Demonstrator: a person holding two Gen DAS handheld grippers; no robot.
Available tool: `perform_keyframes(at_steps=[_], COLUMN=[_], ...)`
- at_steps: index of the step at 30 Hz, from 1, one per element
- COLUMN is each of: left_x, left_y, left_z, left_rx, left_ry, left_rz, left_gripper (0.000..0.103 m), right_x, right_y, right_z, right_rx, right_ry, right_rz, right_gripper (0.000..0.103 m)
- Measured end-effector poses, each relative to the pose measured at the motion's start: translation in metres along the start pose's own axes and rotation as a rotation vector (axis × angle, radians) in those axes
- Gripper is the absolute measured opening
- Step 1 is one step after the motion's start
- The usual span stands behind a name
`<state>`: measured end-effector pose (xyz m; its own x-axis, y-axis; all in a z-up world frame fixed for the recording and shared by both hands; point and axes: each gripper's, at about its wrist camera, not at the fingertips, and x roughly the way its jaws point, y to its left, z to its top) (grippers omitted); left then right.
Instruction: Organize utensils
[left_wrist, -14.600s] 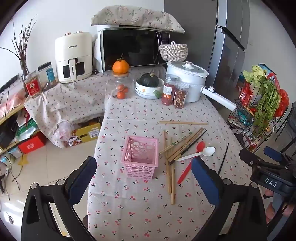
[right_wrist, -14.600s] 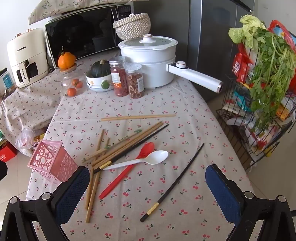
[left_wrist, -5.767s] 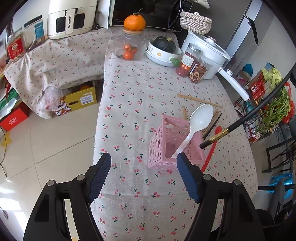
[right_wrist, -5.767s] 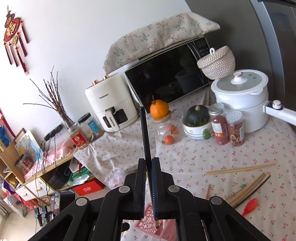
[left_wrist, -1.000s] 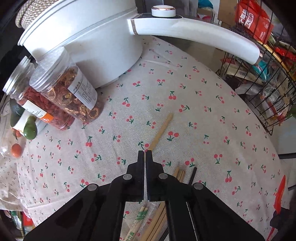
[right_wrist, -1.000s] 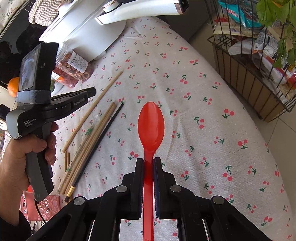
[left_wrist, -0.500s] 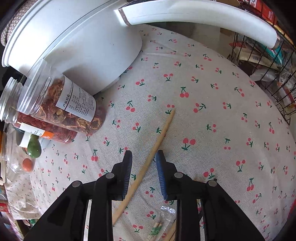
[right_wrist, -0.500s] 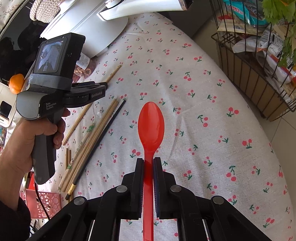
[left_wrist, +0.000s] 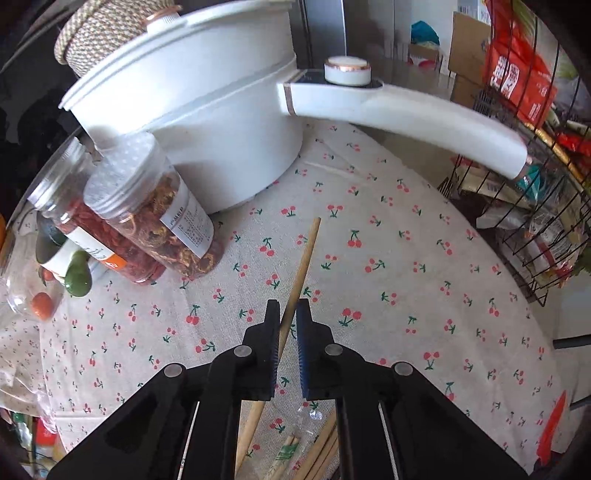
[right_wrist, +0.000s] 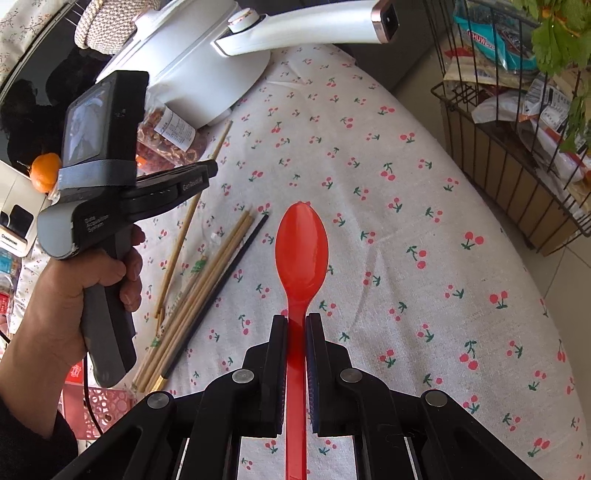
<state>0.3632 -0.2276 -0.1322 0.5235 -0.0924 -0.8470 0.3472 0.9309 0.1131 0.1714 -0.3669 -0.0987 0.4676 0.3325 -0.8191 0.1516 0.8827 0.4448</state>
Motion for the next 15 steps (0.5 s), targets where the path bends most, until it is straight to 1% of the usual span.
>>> perform_keyframes(at_steps=[5, 7, 10, 15], left_x=[-0.066, -0.096, -0.137, -0.198], left_y=[0.009, 0.013, 0.013, 0.006], left_z=[-0.005, -0.015, -0.028, -0.054], left_rx=[-0.076, -0.104, -0.114, -0.141], left_ry=[-0.125, -0.171, -0.245, -0.356], left_rz=[-0.018, -0.028, -0.038, -0.098], left_gripper=[0.006, 0.006, 0.005, 0.005], right_x=[-0.020, -0.030, -0.046, -0.068], right_y=[0.003, 0.005, 0.009, 0.018], right_z=[0.001, 0.002, 0.000, -0.006], right_rx=[0.000, 0.002, -0.003, -0.017], right_ry=[-0.085, -0.124, -0.185, -0.264], right_rz=[0.011, 0.016, 0.025, 0.052], right_gripper=[0.007, 0.007, 0.007, 0.007])
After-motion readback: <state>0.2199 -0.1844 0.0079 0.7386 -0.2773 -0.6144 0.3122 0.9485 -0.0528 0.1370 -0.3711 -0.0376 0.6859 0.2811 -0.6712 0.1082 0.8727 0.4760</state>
